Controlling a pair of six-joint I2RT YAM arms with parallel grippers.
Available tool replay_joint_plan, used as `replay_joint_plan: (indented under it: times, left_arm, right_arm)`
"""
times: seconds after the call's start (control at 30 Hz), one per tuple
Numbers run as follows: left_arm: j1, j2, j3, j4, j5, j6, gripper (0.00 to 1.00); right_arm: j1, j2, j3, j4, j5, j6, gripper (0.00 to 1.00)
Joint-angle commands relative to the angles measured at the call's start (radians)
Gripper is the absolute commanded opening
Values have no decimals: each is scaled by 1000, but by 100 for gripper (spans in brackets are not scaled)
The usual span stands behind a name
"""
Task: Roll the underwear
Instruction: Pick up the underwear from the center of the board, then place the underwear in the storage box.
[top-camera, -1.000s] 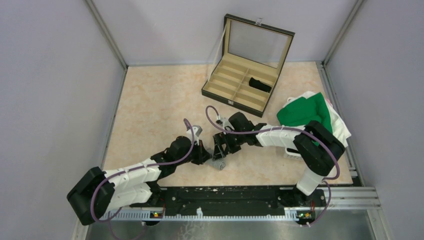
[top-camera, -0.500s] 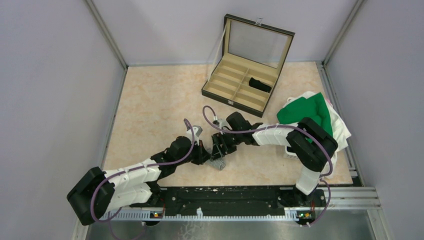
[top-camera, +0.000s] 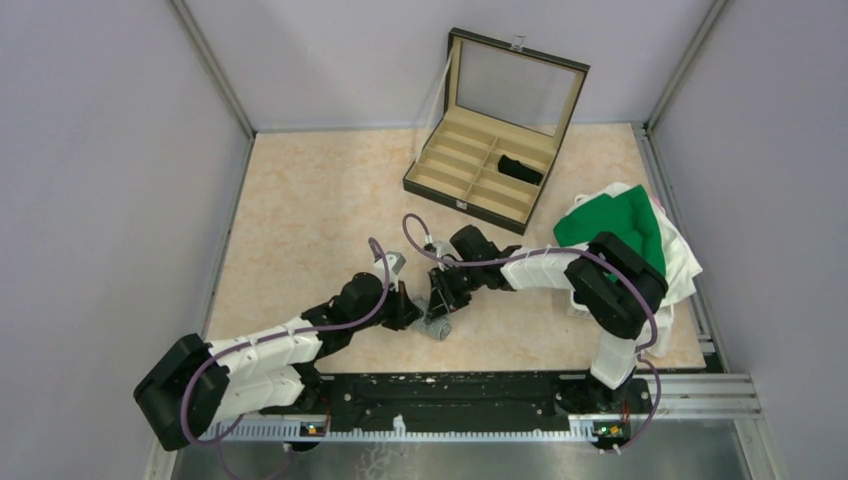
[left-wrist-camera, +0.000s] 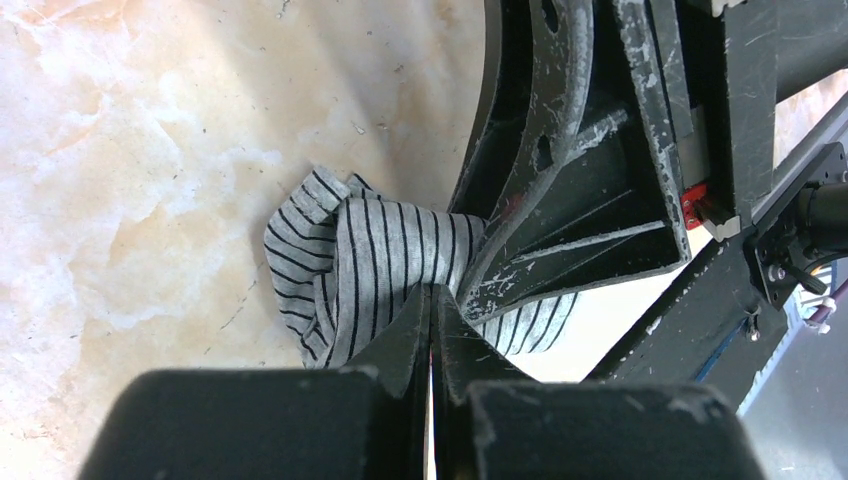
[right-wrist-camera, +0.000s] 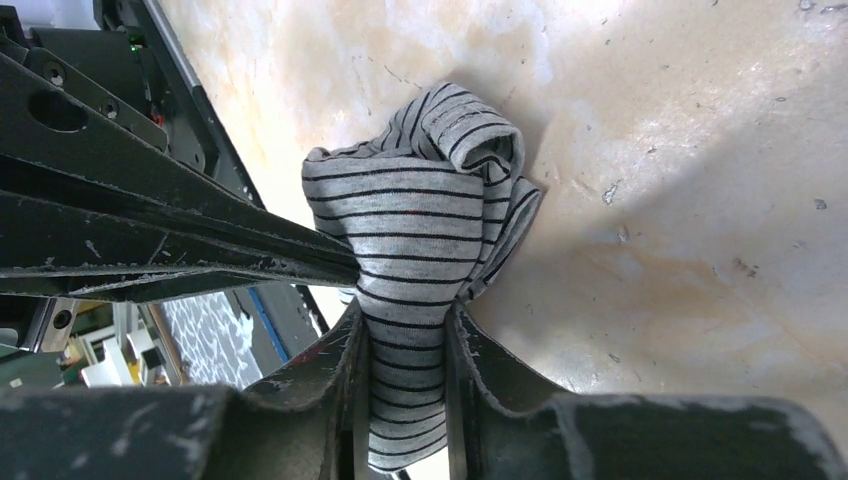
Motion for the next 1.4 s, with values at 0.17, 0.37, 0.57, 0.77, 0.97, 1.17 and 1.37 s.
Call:
replay_joint_plan:
  times: [0.17,0.37,0.57,0.77,0.97,1.17,1.37]
  left_arm:
    - [-6,-42,20,-141,-7,17,0]
    - [-5,-152,196,-301,-55,4,0]
    - [-3,-273,327,-455,-244,-5,7]
    - [-3,-320,294,-526,-322,-39,10]
    - [-4,-288,229,-515,-313,-104,18]
    - [-3,-238,210,-489,-316,-132,26]
    - [-4,-207,222,-488,-300,-132,40]
  right_arm:
    - [-5,-17,-24,38,75,-14,0]
    - [-5,-108,-63,87,86,15,0]
    - [-6,-206,-106,115,132,57,0]
    - [-36,-317,-109,86,223,65,0]
    - [-171,-419,-13,-64,363,-65,0]
    - [-237,-384,237,-182,642,-538,0]
    - [-361,-210,448,-259,616,-870,0]
